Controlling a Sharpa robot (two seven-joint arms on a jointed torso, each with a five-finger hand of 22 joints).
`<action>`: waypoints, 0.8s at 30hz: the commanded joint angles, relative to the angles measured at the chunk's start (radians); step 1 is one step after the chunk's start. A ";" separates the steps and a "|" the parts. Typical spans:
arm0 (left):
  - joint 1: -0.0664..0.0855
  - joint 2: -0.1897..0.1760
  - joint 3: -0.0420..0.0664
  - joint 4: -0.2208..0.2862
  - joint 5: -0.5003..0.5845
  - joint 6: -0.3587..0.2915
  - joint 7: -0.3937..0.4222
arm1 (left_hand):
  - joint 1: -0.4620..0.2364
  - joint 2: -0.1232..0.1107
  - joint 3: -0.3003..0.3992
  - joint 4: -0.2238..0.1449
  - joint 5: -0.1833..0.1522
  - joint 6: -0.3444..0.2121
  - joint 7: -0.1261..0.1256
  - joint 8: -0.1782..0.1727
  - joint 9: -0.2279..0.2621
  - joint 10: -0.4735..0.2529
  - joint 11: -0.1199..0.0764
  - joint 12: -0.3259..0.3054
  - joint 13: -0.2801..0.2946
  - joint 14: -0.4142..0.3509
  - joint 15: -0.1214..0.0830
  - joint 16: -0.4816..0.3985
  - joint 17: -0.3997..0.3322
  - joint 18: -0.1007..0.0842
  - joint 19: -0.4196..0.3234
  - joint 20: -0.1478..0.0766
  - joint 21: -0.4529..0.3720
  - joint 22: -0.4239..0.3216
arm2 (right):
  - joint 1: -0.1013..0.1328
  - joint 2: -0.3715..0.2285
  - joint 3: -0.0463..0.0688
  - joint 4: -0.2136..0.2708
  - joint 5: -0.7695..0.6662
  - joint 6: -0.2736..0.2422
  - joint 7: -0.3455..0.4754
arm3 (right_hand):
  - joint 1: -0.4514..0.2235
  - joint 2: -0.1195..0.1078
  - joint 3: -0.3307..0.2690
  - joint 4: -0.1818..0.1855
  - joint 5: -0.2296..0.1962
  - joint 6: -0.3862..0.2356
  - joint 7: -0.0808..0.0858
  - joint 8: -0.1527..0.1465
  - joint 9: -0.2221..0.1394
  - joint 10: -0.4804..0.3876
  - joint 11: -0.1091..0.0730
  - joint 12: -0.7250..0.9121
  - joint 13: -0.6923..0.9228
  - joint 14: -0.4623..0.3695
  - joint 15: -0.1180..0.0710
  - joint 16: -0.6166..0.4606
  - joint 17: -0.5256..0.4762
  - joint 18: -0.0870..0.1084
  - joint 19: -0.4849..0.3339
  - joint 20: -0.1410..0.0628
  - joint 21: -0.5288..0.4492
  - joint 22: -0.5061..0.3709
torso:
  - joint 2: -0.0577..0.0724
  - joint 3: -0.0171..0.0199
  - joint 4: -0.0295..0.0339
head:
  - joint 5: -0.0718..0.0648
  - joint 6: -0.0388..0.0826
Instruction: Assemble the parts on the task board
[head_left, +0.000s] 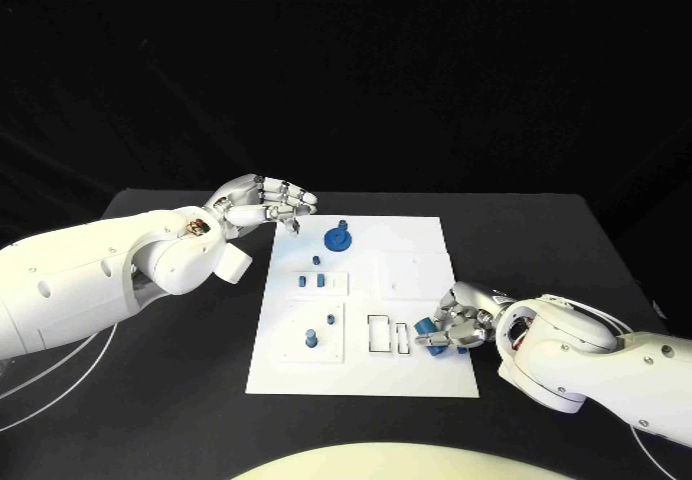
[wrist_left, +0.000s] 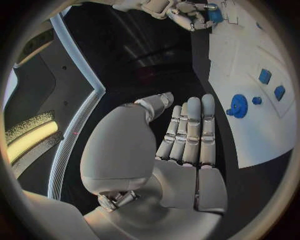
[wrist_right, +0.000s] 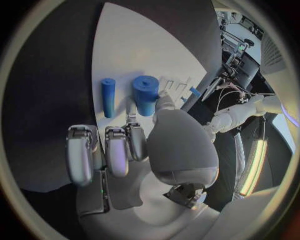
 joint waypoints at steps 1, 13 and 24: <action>0.001 0.001 0.001 0.004 0.007 0.014 0.013 | -0.007 0.000 -0.002 0.005 0.001 -0.010 0.010 0.007 0.000 -0.007 0.000 0.007 0.000 -0.007 0.002 0.003 0.001 0.015 -0.003 0.006 -0.002 -0.001 | -0.012 0.000 -0.009 -0.004 -0.016 -0.040 -0.022 | 0.050 0.026 0.025 -0.002 0.014 0.006 -0.007 0.001 0.000 0.009 -0.008 -0.004 0.107 0.089 -0.007 0.005 0.186 -0.017 0.090 -0.008 0.011 0.247 | -0.001 -0.0006 0.0007 | 0.000 0.002; 0.001 0.001 0.001 0.003 0.007 0.013 0.010 | -0.007 0.002 -0.002 0.008 0.002 -0.010 0.010 0.008 0.000 -0.008 0.000 0.009 0.000 -0.008 0.002 0.005 0.001 0.015 -0.002 0.006 -0.004 -0.003 | 0.026 -0.021 -0.007 0.051 0.144 -0.162 0.026 | 0.035 0.057 0.092 0.006 0.057 0.047 -0.024 0.000 -0.006 0.023 -0.022 0.004 0.121 0.092 -0.018 0.011 0.201 -0.021 0.095 -0.018 0.033 0.252 | -0.001 -0.0013 -0.0002 | 0.001 0.005; 0.001 0.003 0.001 0.004 0.008 0.015 0.007 | -0.008 0.003 -0.003 0.010 0.002 -0.011 0.010 0.009 0.000 -0.008 0.000 0.010 0.000 -0.008 0.003 0.005 0.001 0.015 -0.002 0.006 -0.006 -0.004 | 0.050 0.015 -0.007 0.066 0.218 -0.100 0.032 | -0.012 0.060 0.104 0.006 0.049 0.065 -0.029 0.005 -0.007 0.026 -0.027 0.002 0.123 0.092 -0.023 0.012 0.205 -0.022 0.096 -0.022 0.036 0.253 | 0.000 -0.0018 0.0003 | 0.002 0.004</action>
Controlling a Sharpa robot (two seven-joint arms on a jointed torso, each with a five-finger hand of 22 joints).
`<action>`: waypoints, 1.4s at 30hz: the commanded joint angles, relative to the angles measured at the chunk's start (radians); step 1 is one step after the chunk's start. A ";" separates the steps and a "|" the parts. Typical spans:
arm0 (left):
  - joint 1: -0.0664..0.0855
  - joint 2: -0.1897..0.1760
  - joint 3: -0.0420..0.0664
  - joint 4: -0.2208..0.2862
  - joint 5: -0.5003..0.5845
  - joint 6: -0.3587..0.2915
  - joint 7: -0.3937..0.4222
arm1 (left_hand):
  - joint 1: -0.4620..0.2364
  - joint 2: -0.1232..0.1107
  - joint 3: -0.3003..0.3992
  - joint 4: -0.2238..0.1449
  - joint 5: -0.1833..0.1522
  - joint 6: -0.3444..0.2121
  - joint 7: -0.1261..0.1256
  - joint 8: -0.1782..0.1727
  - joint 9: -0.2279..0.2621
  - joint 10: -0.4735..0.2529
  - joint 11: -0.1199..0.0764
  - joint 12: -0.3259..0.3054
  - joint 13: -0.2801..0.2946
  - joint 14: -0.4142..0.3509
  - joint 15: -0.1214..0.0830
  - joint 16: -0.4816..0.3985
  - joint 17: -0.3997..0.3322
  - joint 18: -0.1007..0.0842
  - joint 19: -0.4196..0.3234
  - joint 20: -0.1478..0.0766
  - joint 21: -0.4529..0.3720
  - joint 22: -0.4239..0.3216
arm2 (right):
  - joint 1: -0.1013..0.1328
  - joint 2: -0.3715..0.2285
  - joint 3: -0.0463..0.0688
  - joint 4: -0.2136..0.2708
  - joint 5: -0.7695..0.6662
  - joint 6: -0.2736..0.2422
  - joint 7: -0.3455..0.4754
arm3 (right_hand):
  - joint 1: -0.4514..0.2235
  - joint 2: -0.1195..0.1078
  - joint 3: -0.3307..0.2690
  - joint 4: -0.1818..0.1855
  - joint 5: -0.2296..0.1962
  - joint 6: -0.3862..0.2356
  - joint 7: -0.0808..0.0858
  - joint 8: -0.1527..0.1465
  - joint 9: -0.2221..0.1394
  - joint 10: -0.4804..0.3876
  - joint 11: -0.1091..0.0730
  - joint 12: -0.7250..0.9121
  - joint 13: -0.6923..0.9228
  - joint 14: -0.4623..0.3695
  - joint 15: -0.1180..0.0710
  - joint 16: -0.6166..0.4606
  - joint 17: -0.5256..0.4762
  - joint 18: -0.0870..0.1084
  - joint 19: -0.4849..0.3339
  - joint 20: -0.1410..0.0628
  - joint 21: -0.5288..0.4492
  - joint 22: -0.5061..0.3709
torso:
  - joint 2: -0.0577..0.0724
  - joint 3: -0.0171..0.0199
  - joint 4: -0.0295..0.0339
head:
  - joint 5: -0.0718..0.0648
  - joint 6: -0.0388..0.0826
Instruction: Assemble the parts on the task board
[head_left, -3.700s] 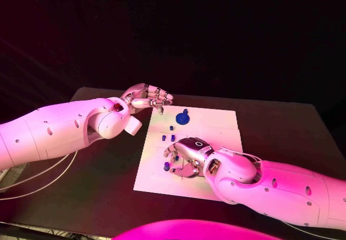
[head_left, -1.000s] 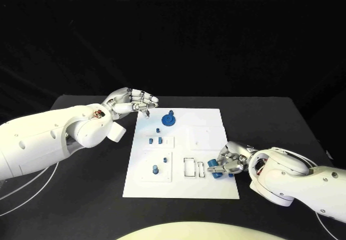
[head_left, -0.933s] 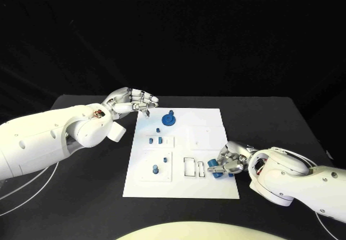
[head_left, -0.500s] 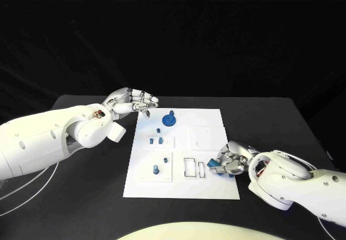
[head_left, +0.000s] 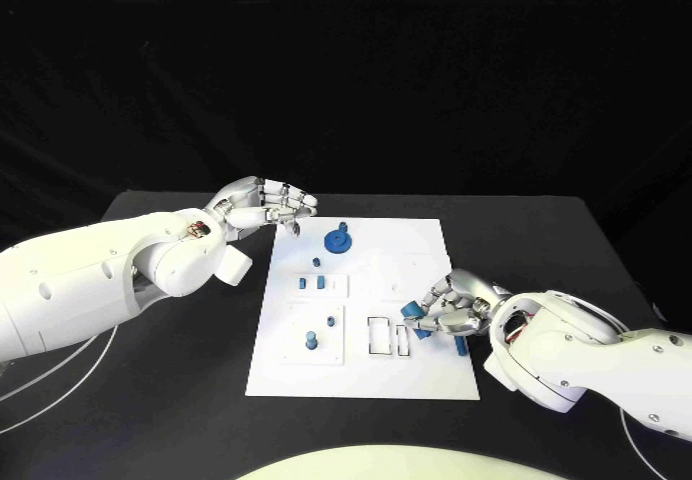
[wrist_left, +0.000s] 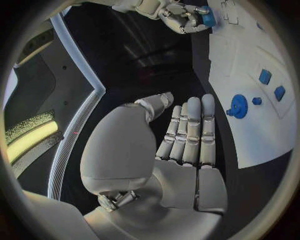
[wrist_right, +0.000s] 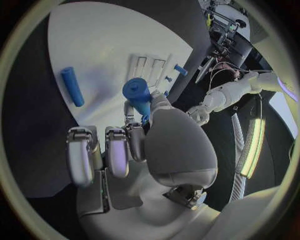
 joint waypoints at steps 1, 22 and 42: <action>0.001 0.002 0.001 0.004 0.007 0.015 0.008 | -0.009 0.003 0.000 0.007 0.002 -0.004 0.010 0.005 0.000 -0.009 0.000 0.007 0.000 -0.005 -0.001 0.006 0.001 0.015 -0.002 0.006 -0.006 -0.001 | -0.004 0.018 0.000 -0.006 0.064 0.047 0.020 | -0.026 -0.001 0.010 -0.001 -0.007 0.047 -0.036 0.016 0.007 0.022 -0.008 0.004 0.125 0.093 -0.009 0.005 0.206 -0.007 0.096 -0.008 0.003 0.253 | 0.001 -0.0002 -0.0001 | 0.002 -0.001; 0.001 0.002 0.001 0.007 0.007 0.019 0.005 | -0.010 0.006 0.000 0.010 0.003 -0.005 0.010 0.007 0.000 -0.010 0.000 0.009 0.000 -0.006 -0.001 0.007 0.001 0.015 0.000 0.007 -0.010 -0.004 | -0.017 0.117 0.000 -0.064 0.043 0.096 0.004 | -0.090 -0.011 0.012 -0.002 -0.031 0.053 -0.037 0.025 0.011 0.024 -0.009 0.001 0.128 0.093 -0.010 0.006 0.209 -0.006 0.096 -0.010 0.001 0.253 | 0.001 0.0007 -0.0005 | 0.008 -0.003; 0.001 -0.001 0.001 0.009 0.007 0.024 0.000 | -0.010 0.006 0.000 0.010 0.003 -0.005 0.010 0.007 0.000 -0.010 0.000 0.009 0.000 -0.006 -0.001 0.007 0.001 0.015 0.000 0.007 -0.010 -0.004 | -0.018 0.159 0.000 -0.104 -0.028 0.120 -0.025 | -0.237 -0.068 -0.098 0.002 -0.127 0.033 -0.033 0.055 0.035 0.016 -0.005 -0.030 0.123 0.091 -0.007 0.000 0.198 -0.002 0.089 -0.007 -0.020 0.247 | 0.001 0.0006 0.0005 | 0.013 -0.003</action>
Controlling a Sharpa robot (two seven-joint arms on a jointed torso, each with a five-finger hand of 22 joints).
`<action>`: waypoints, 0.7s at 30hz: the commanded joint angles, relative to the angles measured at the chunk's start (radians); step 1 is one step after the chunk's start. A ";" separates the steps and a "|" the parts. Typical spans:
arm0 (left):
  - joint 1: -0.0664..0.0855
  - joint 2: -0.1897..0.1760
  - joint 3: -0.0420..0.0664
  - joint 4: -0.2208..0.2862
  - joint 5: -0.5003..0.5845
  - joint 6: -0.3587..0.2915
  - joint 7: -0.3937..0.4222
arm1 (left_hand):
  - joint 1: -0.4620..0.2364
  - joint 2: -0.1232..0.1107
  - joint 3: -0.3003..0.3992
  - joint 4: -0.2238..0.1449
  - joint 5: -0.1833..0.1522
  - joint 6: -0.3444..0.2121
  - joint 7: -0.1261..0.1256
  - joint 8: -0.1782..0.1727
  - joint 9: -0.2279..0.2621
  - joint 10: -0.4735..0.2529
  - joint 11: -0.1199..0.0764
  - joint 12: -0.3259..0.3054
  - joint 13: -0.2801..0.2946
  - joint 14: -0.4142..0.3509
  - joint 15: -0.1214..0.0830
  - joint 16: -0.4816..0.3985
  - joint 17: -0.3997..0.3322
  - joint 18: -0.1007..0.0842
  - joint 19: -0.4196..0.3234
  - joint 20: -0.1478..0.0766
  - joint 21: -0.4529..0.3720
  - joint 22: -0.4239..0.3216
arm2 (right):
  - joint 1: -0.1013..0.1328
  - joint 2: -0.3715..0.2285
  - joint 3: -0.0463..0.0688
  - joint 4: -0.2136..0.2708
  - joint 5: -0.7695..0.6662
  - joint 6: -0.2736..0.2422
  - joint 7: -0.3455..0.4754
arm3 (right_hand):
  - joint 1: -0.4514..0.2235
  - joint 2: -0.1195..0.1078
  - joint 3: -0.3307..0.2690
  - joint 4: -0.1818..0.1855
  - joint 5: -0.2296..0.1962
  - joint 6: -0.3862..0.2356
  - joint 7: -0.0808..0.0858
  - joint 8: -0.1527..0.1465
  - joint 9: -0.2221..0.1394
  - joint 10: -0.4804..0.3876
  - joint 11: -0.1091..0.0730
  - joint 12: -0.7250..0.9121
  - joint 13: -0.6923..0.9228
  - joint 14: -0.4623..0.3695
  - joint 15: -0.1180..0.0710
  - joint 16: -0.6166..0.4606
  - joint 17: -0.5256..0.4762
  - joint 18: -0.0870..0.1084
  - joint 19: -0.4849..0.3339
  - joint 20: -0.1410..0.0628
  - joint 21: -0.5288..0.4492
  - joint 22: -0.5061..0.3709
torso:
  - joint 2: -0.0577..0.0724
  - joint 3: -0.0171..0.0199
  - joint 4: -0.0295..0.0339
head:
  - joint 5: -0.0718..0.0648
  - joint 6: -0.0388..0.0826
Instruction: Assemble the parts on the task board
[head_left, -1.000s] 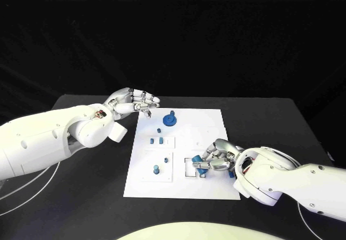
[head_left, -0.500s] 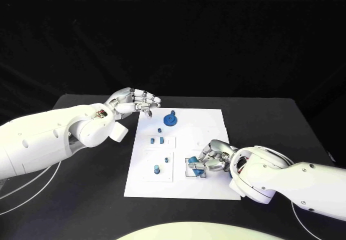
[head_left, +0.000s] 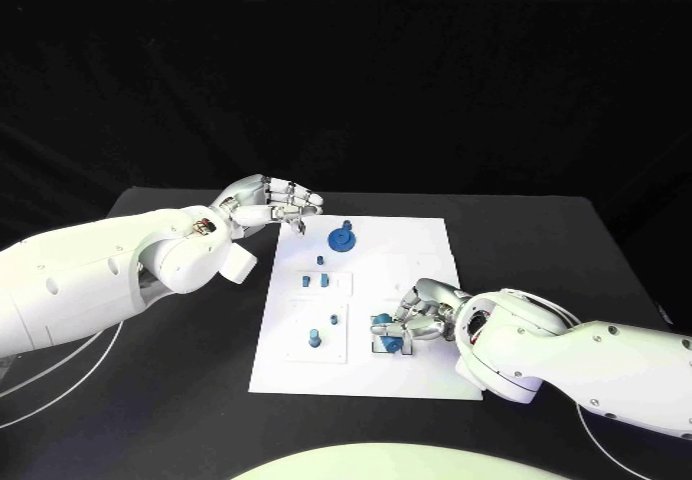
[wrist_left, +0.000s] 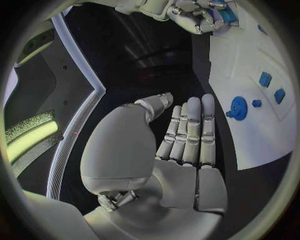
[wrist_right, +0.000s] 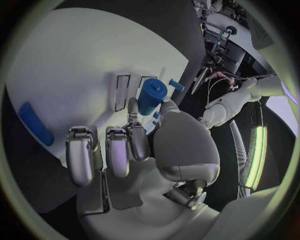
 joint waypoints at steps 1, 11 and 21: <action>0.001 0.000 0.001 0.004 0.007 0.018 0.003 | -0.006 0.003 0.000 0.007 0.003 -0.006 0.010 0.003 0.000 -0.008 -0.004 0.006 0.000 -0.006 -0.001 0.004 0.001 0.015 0.001 0.007 -0.007 -0.002 | -0.001 0.002 0.000 -0.002 -0.049 0.012 -0.012 | -0.026 -0.008 -0.035 0.002 -0.032 -0.012 0.001 0.008 0.002 0.018 -0.002 -0.008 0.123 0.094 -0.003 0.000 0.196 -0.002 0.086 -0.003 -0.005 0.247 | 0.000 0.0000 -0.0004 | 0.001 0.001; 0.001 -0.001 0.001 0.005 0.007 0.020 0.001 | -0.007 0.003 0.000 0.008 0.003 -0.006 0.010 0.004 0.000 -0.008 -0.003 0.007 0.000 -0.007 -0.001 0.005 0.001 0.015 0.001 0.007 -0.008 -0.003 | -0.002 -0.005 0.000 0.001 -0.085 -0.011 -0.012 | -0.091 -0.045 -0.078 0.005 -0.103 -0.023 0.003 0.015 0.007 0.012 0.001 -0.023 0.119 0.094 -0.001 -0.002 0.195 -0.001 0.083 -0.001 -0.013 0.245 | 0.000 0.0010 -0.0009 | 0.003 0.002; 0.001 -0.004 0.001 0.005 0.007 0.020 -0.001 | -0.008 0.003 -0.001 0.010 0.003 -0.007 0.010 0.005 0.000 -0.009 -0.003 0.009 0.000 -0.008 -0.001 0.005 0.001 0.015 0.002 0.008 -0.011 -0.005 | -0.004 -0.052 0.000 0.059 -0.095 -0.020 0.029 | -0.008 0.016 -0.045 -0.003 -0.007 -0.024 0.000 0.025 0.010 0.020 -0.002 -0.012 0.130 0.096 -0.002 0.002 0.203 -0.003 0.087 -0.002 0.001 0.249 | 0.000 0.0015 -0.0017 | 0.006 0.002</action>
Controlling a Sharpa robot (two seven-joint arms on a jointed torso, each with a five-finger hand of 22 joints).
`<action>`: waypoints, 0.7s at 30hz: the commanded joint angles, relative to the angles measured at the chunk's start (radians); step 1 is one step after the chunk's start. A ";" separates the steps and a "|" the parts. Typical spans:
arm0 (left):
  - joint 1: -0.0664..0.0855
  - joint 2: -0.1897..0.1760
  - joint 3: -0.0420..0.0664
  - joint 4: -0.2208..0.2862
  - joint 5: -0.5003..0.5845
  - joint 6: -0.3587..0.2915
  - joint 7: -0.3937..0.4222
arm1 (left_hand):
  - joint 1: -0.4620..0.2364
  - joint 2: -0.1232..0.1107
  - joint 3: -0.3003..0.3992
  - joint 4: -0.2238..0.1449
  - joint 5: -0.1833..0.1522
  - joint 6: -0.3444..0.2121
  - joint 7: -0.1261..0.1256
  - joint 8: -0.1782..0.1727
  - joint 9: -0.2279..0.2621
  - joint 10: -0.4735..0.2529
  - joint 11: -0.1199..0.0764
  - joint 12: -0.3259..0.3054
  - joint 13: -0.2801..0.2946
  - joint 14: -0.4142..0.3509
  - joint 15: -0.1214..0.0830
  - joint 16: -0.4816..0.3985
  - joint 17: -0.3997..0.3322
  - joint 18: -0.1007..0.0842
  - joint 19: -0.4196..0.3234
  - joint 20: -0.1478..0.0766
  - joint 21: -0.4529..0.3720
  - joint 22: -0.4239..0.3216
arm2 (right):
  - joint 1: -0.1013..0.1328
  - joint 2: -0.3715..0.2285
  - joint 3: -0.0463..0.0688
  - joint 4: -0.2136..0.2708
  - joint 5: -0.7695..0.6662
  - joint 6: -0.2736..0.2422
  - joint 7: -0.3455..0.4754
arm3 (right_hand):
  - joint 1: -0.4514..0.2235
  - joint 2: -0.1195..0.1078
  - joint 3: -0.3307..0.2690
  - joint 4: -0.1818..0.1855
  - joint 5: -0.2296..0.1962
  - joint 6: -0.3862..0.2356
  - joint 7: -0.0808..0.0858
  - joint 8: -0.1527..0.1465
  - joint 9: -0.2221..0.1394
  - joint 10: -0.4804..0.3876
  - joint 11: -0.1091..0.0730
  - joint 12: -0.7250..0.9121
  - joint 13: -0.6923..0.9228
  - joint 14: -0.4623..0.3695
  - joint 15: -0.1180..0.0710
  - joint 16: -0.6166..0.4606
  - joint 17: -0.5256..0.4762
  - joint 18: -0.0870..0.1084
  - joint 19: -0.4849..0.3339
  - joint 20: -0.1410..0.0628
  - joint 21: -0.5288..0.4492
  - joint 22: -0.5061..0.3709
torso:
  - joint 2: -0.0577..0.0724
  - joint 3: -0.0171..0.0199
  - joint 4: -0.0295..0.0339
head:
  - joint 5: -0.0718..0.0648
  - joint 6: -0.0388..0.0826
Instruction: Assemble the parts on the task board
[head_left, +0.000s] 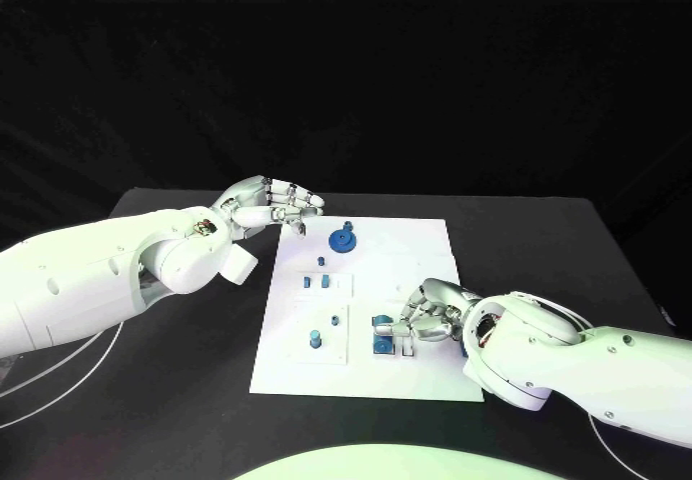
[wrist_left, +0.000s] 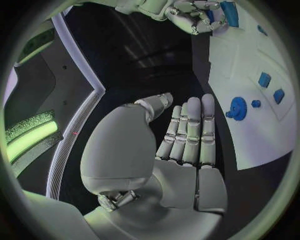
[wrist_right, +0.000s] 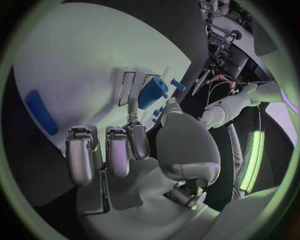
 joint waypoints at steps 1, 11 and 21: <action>0.001 0.000 0.001 0.003 0.006 0.015 0.003 | -0.008 0.003 0.001 0.003 0.003 -0.007 0.010 0.005 0.000 -0.006 0.000 0.004 0.000 -0.008 -0.001 0.005 0.001 0.015 0.002 0.008 -0.003 -0.001 | -0.001 -0.014 0.000 0.023 -0.023 -0.001 0.037 | 0.046 0.010 0.009 -0.003 0.033 -0.006 -0.003 0.004 0.002 0.021 -0.002 0.008 0.131 0.096 -0.003 0.001 0.203 -0.003 0.087 -0.003 0.007 0.249 | 0.000 -0.0005 -0.0014 | 0.001 -0.001; 0.001 0.000 0.001 0.003 0.006 0.016 0.001 | -0.006 0.005 0.002 0.003 0.004 -0.008 0.010 0.006 0.000 -0.006 0.000 0.006 0.000 -0.008 -0.001 0.006 0.001 0.015 0.003 0.007 -0.005 -0.002 | -0.005 -0.033 0.000 0.049 -0.006 0.021 0.045 | 0.100 0.020 0.008 -0.003 0.071 -0.005 -0.005 0.007 0.001 0.026 -0.004 0.016 0.138 0.097 -0.005 0.004 0.209 -0.005 0.090 -0.004 0.018 0.251 | -0.001 -0.0004 -0.0008 | -0.001 -0.002; 0.001 0.000 0.001 0.002 0.006 0.017 0.000 | -0.006 0.005 0.002 0.003 0.004 -0.008 0.010 0.006 0.000 -0.006 0.000 0.006 0.000 -0.008 -0.001 0.006 0.001 0.015 0.003 0.007 -0.005 -0.002 | -0.010 -0.008 0.000 0.014 -0.015 0.040 0.034 | 0.118 0.036 0.008 -0.005 0.091 -0.003 -0.007 0.008 -0.001 0.028 -0.005 0.020 0.142 0.098 -0.006 0.006 0.213 -0.007 0.092 -0.005 0.025 0.253 | 0.001 -0.0011 0.0009 | 0.000 -0.005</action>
